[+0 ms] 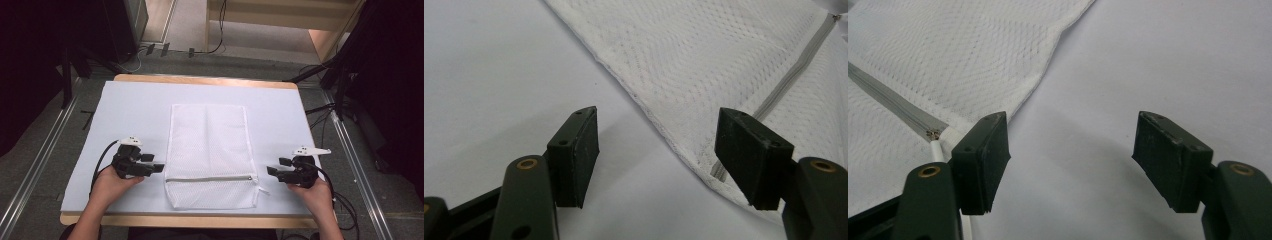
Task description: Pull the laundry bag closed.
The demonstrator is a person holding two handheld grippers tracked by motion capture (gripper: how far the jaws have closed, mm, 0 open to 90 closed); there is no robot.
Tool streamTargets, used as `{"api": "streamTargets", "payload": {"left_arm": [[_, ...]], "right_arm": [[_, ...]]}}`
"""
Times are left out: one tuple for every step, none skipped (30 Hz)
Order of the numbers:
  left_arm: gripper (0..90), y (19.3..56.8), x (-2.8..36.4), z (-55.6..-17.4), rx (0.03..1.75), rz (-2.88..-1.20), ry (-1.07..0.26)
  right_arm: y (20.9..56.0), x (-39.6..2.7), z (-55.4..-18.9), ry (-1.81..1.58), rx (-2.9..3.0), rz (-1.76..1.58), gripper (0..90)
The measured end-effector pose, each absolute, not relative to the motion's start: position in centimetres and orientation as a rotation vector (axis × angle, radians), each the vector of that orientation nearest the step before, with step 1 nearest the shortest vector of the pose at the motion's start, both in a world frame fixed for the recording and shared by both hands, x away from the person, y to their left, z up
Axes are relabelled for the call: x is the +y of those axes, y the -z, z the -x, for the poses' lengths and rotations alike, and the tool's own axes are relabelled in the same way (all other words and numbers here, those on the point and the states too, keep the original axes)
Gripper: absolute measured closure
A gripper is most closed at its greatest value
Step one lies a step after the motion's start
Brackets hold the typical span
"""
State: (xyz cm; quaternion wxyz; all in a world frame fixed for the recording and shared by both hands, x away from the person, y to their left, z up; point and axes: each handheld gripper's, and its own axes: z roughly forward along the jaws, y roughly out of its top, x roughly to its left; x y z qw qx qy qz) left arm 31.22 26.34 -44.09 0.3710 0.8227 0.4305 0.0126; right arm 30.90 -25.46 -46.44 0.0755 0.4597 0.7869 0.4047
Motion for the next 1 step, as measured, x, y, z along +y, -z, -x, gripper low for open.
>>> {"api": "streamTargets", "payload": {"left_arm": [[34.6, 44.1, 26.34, -31.23, 1.107, -2.111, -0.03]], "right_arm": [[46.46, -25.44, -30.91, -1.211, 2.363, -1.377, 31.2]]}}
